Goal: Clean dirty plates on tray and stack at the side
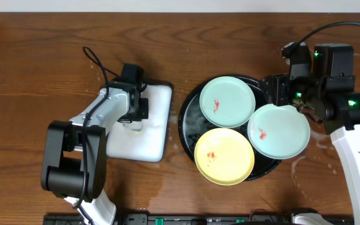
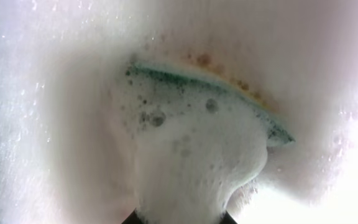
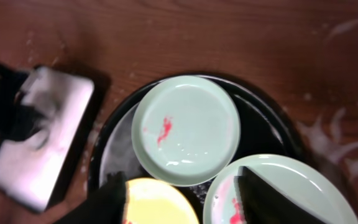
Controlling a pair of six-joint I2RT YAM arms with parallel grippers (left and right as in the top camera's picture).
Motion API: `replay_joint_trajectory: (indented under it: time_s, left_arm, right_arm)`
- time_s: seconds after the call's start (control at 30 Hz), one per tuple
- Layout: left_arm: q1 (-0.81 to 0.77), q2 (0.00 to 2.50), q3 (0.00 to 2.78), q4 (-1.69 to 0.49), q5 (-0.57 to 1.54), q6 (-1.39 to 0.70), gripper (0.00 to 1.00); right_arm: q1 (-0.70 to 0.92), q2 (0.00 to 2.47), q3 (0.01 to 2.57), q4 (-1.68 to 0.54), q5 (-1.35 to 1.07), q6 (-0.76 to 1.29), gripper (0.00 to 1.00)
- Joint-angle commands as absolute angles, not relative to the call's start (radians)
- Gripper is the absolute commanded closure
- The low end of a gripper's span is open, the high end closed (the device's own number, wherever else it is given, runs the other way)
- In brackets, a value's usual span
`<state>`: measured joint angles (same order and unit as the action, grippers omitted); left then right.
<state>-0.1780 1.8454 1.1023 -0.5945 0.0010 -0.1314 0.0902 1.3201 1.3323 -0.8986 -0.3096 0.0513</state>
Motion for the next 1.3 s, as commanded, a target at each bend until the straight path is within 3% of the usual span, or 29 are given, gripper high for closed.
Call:
replay_joint_trajectory:
  time_s: [0.0,0.3,0.47,0.67,0.87,0.9,1.27]
  left_arm:
    - [-0.181,1.823,1.175,-0.678,0.015,-0.139,0.93]
    - [-0.249,1.685,1.357,-0.825,0.062,-0.139,0.92]
    - [-0.326,1.662,1.374,-0.762,0.246,-0.175,0.93]
    - [-0.433,1.682,1.374,-0.604,0.263,-0.306,0.93]
    - [-0.484,1.770,1.406,-0.440,0.388,-0.453,0.93]
    - [-0.490,1.790,1.413,-0.424,0.408,-0.462,0.93]
    - [-0.628,2.123,1.420,-0.255,0.434,-0.579,0.93]
  right_arm:
    - [0.100,1.372,1.319,-0.889,-0.236,0.051,0.56]
    - [0.100,1.634,1.319,-0.780,-0.228,0.045,0.60]
    - [0.100,1.774,1.319,-0.762,-0.207,0.052,0.66]
    - [0.100,1.924,1.319,-0.735,-0.160,0.057,0.68]
    - [0.100,2.006,1.319,-0.707,-0.166,0.090,0.89]
    - [0.101,2.009,1.319,-0.710,-0.166,0.097,0.99]
    - [0.152,2.009,1.319,-0.748,-0.154,0.113,0.99]
